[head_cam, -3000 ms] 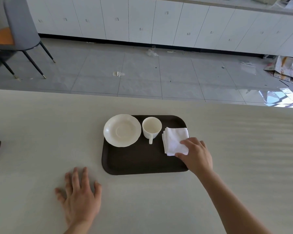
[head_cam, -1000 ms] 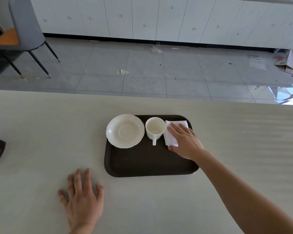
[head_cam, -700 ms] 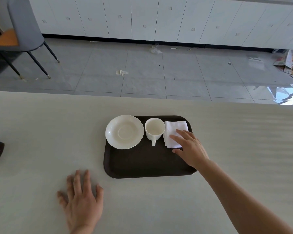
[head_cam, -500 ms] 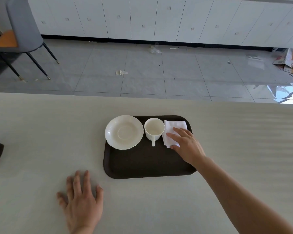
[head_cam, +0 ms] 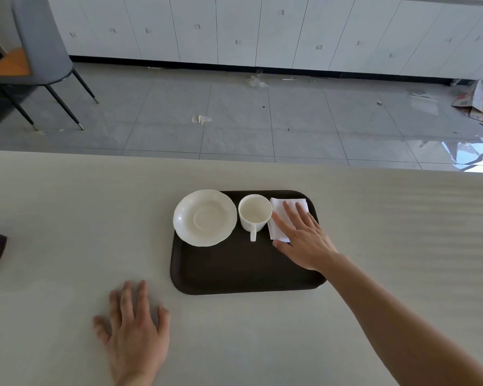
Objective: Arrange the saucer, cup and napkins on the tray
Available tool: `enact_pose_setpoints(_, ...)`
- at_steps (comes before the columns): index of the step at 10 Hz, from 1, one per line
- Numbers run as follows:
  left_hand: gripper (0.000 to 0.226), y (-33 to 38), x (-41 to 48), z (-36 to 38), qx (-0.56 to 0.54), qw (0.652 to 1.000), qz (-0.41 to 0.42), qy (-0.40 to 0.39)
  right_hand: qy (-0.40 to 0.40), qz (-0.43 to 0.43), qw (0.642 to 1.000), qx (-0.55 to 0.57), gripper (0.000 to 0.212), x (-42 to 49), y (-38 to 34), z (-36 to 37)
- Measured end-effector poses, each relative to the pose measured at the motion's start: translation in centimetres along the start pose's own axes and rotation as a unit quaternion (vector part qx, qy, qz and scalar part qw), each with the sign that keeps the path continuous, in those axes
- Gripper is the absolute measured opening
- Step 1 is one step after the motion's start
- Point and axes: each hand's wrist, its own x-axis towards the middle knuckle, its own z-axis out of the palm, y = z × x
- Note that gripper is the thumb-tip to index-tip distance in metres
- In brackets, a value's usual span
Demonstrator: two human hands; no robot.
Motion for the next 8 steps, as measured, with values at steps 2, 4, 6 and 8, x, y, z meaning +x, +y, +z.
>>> enact_pose_setpoints(2, 0.079, -0.1, 0.0, 0.2, -0.008, 1.0, 0.001, 0.011, -0.031, 0.002, 0.999, -0.016, 0.074, 0.7, 0.1, 1.3)
enact_pose_setpoints(4, 0.078, 0.0, 0.1, 0.1, -0.013, 1.0, -0.001, 0.01, -0.042, 0.002, 0.999, -0.024, 0.075, 0.7, 0.0, 1.1)
enact_pose_setpoints(6, 0.079, -0.1, 0.1, -0.1, -0.009, 1.0, -0.002, -0.01, -0.007, 0.004, 0.999, 0.037, 0.081, -0.2, 0.0, 0.3)
enact_pose_setpoints(8, 0.079, -0.2, 0.0, 0.1, -0.017, 1.0, -0.001, -0.01, 0.022, 0.01, 0.998, 0.058, 0.069, -1.1, 0.0, -0.3)
